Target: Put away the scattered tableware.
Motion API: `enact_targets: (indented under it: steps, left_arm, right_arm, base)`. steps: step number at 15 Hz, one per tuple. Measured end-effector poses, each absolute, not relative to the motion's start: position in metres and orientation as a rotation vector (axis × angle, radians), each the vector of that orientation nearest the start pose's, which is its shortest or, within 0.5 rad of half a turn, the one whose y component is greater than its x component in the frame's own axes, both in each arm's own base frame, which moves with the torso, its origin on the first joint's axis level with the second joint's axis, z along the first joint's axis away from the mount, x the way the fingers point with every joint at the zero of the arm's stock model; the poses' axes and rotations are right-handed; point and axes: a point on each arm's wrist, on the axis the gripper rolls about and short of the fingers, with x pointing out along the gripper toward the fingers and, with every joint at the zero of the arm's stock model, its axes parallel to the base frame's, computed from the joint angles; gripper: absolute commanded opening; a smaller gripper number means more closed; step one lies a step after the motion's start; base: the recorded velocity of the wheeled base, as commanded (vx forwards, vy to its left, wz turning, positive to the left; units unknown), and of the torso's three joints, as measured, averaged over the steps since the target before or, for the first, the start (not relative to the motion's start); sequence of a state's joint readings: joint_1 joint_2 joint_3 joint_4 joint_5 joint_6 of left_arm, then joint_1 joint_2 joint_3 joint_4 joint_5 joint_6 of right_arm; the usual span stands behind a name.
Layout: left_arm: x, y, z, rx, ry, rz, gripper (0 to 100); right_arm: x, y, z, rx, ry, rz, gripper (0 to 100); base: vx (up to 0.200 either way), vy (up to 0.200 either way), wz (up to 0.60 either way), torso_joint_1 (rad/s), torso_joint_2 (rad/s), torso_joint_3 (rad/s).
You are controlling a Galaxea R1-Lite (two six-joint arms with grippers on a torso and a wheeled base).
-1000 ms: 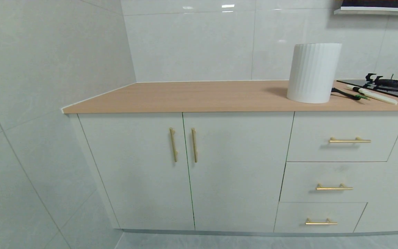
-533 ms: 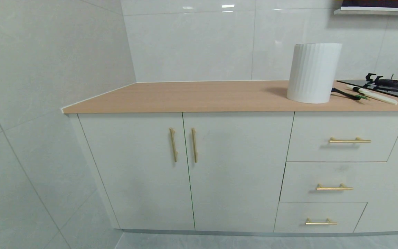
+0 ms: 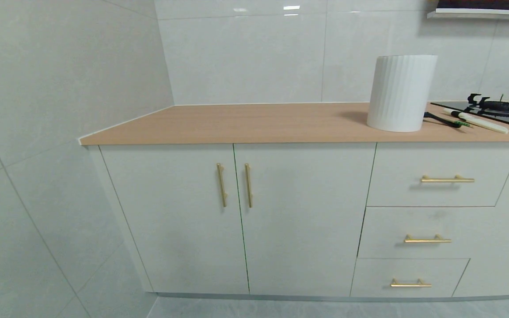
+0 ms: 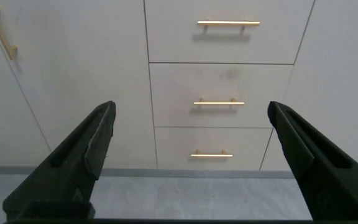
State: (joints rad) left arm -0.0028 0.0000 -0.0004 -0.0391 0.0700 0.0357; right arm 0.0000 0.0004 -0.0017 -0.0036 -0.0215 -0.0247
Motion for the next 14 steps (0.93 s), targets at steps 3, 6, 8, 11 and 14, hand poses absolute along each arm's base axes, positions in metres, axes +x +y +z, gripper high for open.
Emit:
enact_targets:
  steps: [3,6,8,11,14]
  left_arm:
    - [-0.023,0.0023,0.0795,0.045,-0.037,0.096,100]
    - [-0.0229,0.0016,0.0792,0.047,-0.035,0.065,100]
    - [-0.0228,-0.0008,0.0752,0.085,0.001,-0.042,100]
    - [-0.0229,-0.0008,0.0751,0.054,0.003,-0.042,100]
    - [-0.0228,-0.0008,0.075,0.047,0.004,-0.044,100]
  right_arm:
    - [-0.0229,-0.0005,0.076,-0.024,-0.003,-0.024,100]
    - [-0.0228,-0.0005,0.0757,-0.025,-0.001,-0.022,100]
    - [-0.0228,-0.0005,0.0756,-0.027,-0.001,-0.021,100]
    - [-0.0228,-0.0004,0.0755,-0.024,0.0,-0.02,100]
    - [-0.0229,-0.0004,0.0758,-0.023,-0.001,-0.019,100]
  base:
    - [0.0,0.0,0.0,0.0,0.0,0.0]
    - [0.0,0.0,0.0,0.0,0.0,0.0]
    - [0.0,0.0,0.0,0.0,0.0,0.0]
    - [0.0,0.0,0.0,0.0,0.0,0.0]
    - [0.0,0.0,0.0,0.0,0.0,0.0]
